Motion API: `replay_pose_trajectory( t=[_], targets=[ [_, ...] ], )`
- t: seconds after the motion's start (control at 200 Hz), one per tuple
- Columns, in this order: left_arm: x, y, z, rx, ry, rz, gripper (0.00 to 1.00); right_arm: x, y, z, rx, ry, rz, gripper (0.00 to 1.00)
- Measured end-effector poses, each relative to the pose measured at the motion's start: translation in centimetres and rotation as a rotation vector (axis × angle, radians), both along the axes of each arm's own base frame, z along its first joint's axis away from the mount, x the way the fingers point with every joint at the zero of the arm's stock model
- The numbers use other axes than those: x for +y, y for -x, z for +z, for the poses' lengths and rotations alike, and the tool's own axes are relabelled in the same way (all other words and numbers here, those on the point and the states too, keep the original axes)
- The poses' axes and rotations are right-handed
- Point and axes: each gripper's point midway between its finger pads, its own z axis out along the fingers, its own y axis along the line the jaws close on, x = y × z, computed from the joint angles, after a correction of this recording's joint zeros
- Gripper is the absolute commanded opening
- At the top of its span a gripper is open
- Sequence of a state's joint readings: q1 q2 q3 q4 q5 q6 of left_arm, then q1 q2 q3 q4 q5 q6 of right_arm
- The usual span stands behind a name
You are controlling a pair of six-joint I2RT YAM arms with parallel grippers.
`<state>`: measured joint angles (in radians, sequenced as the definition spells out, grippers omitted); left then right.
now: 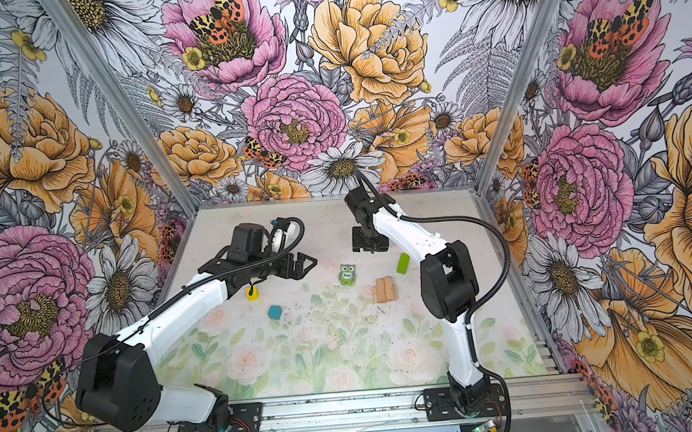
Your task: Build the wood block tower
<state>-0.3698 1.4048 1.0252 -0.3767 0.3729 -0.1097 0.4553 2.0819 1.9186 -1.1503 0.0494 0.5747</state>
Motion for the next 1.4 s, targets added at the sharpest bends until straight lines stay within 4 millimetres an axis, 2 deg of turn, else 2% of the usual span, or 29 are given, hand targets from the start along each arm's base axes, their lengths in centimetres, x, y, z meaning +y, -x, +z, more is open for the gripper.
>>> replay_pose_trajectory(
  t=[0.135, 0.275, 0.365, 0.51, 0.66, 0.931, 1.211, 1.401],
  targets=[
    [2.8, -1.6, 0.2, -0.005, 0.014, 0.106, 0.99, -0.5, -1.6, 0.1, -0.014, -0.007, -0.023, 0.6],
    [3.9, -2.2, 0.2, 0.001, 0.022, 0.147, 0.99, -0.7, -2.6, -0.3, -0.011, -0.009, -0.029, 0.6],
    [3.8, -2.5, -0.2, 0.012, 0.021, 0.148, 0.99, -0.9, -2.4, -0.7, 0.005, -0.005, -0.029, 0.58],
    [3.6, -3.1, -0.5, 0.024, 0.026, 0.155, 0.99, -1.1, -1.9, -1.1, 0.027, -0.001, -0.024, 0.4],
    [3.3, -4.0, -1.0, 0.032, 0.029, 0.153, 0.99, -2.4, -0.4, -2.9, 0.096, 0.022, -0.04, 0.24],
    [2.4, -4.6, -1.5, 0.039, 0.042, 0.128, 0.99, -4.9, 1.6, -5.6, 0.196, 0.057, -0.085, 0.19],
    [1.2, -4.6, -0.4, 0.013, 0.061, 0.095, 0.99, -5.4, 4.1, -6.4, 0.242, 0.053, -0.096, 0.13],
    [0.7, -4.5, -0.5, 0.016, 0.062, 0.086, 0.99, -5.4, 4.6, -7.0, 0.253, 0.048, -0.097, 0.11]
  ],
)
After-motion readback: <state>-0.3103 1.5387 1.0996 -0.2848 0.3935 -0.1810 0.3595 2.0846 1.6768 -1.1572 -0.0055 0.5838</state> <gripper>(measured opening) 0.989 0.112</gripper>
